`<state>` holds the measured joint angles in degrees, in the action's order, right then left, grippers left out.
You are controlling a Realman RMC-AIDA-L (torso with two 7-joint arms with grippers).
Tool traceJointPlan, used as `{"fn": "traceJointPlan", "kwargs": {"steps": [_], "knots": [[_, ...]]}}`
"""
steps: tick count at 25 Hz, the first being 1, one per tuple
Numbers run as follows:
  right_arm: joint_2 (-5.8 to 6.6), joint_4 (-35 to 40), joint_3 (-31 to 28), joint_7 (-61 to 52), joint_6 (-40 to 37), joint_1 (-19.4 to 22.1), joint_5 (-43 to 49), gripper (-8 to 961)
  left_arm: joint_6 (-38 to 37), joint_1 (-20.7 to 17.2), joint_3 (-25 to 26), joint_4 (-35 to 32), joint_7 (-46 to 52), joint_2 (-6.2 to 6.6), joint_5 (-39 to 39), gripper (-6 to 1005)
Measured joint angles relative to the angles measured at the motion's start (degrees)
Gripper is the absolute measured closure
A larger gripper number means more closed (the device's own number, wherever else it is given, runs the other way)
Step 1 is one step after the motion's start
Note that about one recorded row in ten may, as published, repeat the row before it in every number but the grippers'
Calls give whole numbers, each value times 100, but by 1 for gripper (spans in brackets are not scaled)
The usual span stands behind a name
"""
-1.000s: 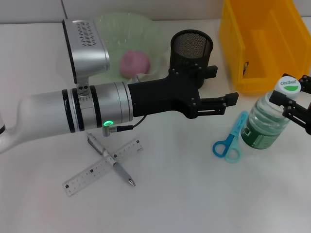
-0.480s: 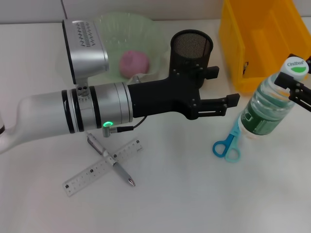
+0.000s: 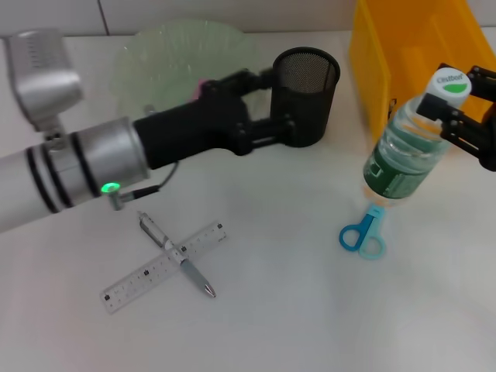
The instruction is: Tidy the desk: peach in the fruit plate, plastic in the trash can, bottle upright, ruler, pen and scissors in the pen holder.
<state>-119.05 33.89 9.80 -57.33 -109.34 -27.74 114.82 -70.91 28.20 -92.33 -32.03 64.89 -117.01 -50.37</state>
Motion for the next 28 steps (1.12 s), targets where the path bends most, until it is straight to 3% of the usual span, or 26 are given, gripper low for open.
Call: {"fn": "traceJointPlan", "kwargs": {"steps": [5,10,28], "knots": [[-2,-291,333,-5,315,-233,3,519,-200,-325,231,11,-2,222,1,162],[-10,-785,767,97,858,-486,-7,519,-233,-518,440,141,-15,306,1,171],[-40,-2024,1030,717,2013,-984,-11,519,-285,-561,531,312,-171,282,1,203]]}}
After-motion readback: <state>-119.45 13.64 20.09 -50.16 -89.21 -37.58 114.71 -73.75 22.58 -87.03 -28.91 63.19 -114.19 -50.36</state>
